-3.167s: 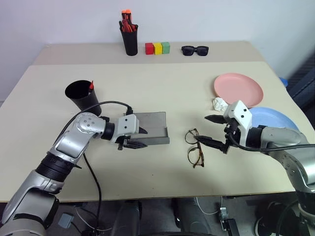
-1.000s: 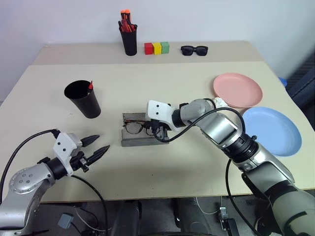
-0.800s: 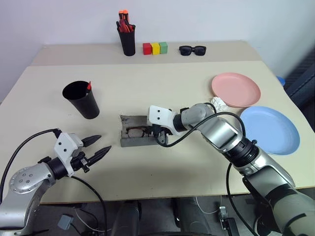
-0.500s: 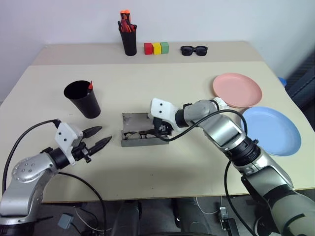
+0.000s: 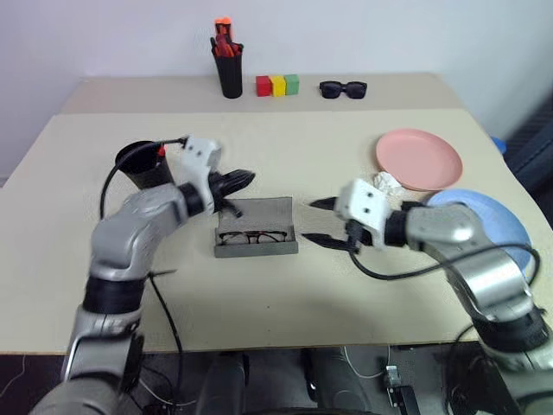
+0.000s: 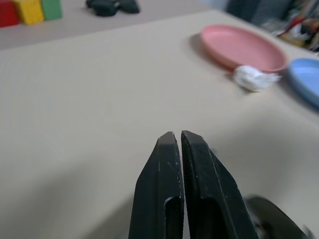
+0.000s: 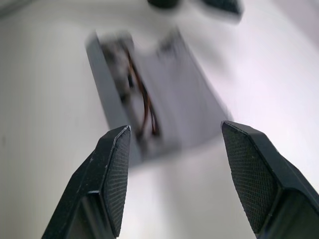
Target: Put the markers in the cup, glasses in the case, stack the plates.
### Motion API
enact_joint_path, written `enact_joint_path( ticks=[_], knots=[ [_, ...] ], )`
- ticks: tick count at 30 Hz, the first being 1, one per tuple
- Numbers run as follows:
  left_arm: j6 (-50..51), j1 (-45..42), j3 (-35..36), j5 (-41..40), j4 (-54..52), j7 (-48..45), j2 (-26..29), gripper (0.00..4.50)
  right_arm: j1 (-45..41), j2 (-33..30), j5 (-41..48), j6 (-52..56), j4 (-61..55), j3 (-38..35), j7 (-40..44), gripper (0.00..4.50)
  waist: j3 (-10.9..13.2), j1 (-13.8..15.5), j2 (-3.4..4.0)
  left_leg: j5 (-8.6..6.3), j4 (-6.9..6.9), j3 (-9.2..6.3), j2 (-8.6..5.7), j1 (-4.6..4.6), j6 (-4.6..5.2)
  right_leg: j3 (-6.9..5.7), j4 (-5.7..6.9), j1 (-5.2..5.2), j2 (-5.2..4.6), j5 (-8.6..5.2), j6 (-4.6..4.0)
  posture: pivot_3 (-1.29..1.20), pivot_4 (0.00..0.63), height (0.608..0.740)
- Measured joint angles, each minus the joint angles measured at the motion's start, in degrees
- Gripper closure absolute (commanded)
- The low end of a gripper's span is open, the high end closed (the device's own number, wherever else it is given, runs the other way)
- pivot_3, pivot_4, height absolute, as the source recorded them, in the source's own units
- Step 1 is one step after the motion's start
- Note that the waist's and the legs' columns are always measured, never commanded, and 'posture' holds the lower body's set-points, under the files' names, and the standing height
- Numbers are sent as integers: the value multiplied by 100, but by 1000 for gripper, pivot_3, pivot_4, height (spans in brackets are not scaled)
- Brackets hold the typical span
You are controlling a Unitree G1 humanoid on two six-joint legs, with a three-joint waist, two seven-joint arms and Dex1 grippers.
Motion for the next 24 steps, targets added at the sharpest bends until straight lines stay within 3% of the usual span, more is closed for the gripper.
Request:
enact_joint_path(
  ticks=[7, 13, 24],
  knots=[
    [256, -973, -750, 688, 1942, -163, -52, 4370, 387, -41, 105, 190, -392, -317, -372, 1579, 1, -48, 1, 0, -6, 1, 1, 5, 0, 2, 4, -5, 3, 0, -1, 0, 150, 740],
    [-47, -1161, -1494, 1213, 2668, -1188, 383, 4370, 399, 7, 233, 219, -447, -315, -559, 1579, 1, -2, 1, 0, -7, 2, 1, -4, -1, 2, -2, -6, 0, -2, 0, 0, 150, 740],
    [-184, -181, -1609, 948, 723, -2849, 1381, 4370, 118, -8, 289, 103, -303, -232, -555, 1579, 3, -5, 1, 0, -5, 2, 1, -5, -1, 2, 0, -6, -3, -3, -2, 0, 150, 740]
  ],
)
